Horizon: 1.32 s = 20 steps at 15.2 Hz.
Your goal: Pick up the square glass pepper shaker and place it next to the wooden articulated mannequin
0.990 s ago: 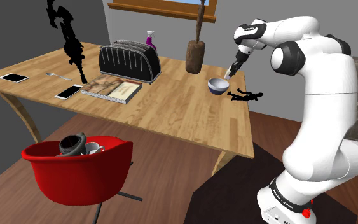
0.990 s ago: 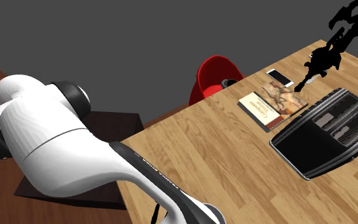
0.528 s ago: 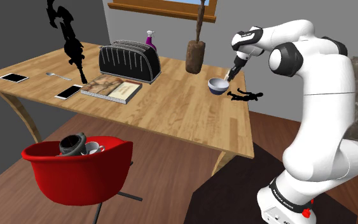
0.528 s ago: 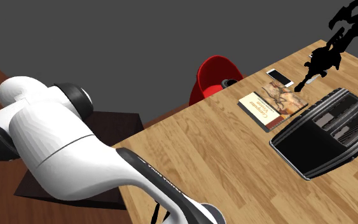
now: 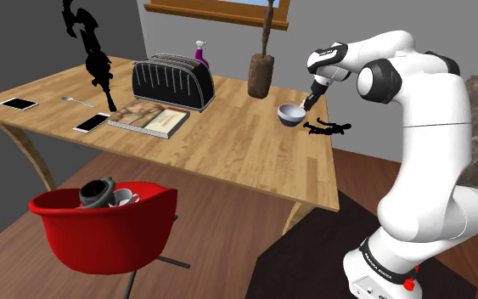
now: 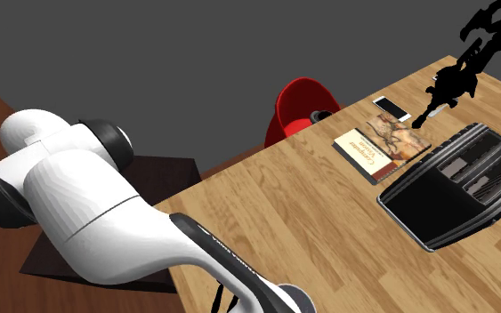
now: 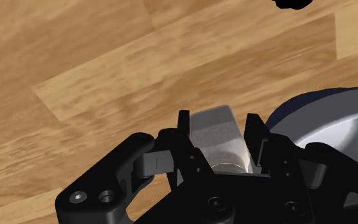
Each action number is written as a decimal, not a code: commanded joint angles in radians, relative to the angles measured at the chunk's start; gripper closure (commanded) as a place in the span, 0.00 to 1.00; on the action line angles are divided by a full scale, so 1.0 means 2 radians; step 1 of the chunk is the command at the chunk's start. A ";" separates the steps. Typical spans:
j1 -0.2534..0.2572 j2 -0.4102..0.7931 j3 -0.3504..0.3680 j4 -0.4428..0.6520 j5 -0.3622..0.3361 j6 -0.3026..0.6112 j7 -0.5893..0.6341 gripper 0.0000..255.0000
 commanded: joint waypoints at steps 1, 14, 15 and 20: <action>0.000 0.000 0.000 0.000 0.000 0.000 0.000 1.00; -0.003 -0.028 -0.006 0.017 -0.008 -0.045 0.005 0.00; -0.003 -0.028 -0.006 0.017 -0.008 -0.045 0.005 0.00; -0.003 -0.028 -0.006 0.017 -0.008 -0.045 0.005 0.00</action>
